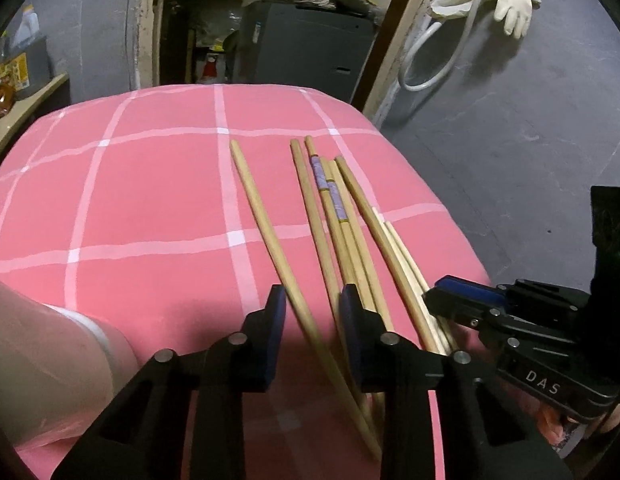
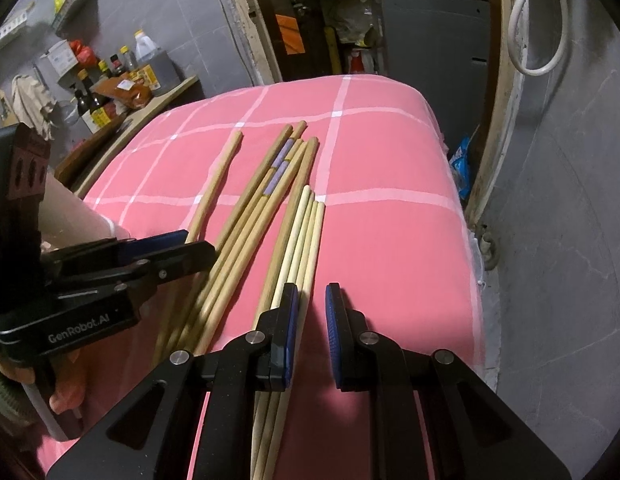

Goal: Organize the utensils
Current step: 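Move both grippers forward over the wooden chopstick bundle, then close the right gripper on one chopstick while the left gripper grasps another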

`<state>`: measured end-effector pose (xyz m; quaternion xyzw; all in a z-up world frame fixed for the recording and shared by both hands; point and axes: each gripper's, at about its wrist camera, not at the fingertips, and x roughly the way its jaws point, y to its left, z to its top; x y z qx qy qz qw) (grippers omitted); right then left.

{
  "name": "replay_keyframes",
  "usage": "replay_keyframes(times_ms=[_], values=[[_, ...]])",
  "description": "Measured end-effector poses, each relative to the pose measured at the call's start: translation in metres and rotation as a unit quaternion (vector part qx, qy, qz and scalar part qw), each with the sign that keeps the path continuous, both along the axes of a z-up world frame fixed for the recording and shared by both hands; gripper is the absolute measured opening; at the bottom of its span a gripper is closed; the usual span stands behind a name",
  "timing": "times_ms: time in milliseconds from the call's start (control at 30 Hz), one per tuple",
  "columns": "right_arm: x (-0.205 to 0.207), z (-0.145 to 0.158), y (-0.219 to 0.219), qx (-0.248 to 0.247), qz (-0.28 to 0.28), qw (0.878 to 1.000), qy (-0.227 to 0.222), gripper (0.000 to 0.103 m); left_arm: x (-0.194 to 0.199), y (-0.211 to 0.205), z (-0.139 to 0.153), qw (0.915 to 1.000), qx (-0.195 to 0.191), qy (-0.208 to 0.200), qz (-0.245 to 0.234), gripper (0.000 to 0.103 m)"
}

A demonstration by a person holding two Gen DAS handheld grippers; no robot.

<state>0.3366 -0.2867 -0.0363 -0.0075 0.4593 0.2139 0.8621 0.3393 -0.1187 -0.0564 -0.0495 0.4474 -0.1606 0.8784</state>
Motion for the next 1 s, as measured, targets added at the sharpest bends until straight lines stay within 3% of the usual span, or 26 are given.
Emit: replay_keyframes(times_ms=[300,400,533,867,1000], values=[[0.012,0.0,0.006,-0.017,-0.022,1.0,0.012,0.017,0.001,0.001,0.002,0.9996,0.019,0.011,0.017,0.023],[0.008,0.0,0.002,-0.013,-0.021,1.0,0.016,0.016,-0.002,0.005,-0.001,0.9993,0.029,0.018,0.014,0.012],[-0.002,-0.001,-0.005,-0.01,-0.017,1.0,0.02,0.013,-0.007,0.004,-0.002,0.9993,0.033,0.017,0.007,0.011],[-0.01,-0.002,-0.018,0.032,-0.027,0.999,0.036,0.005,-0.002,0.001,-0.002,0.9989,0.041,0.023,0.007,0.01],[-0.02,0.001,-0.022,0.046,-0.032,0.998,0.035,0.005,-0.012,0.004,-0.001,0.9988,0.03,0.039,-0.001,0.005]])
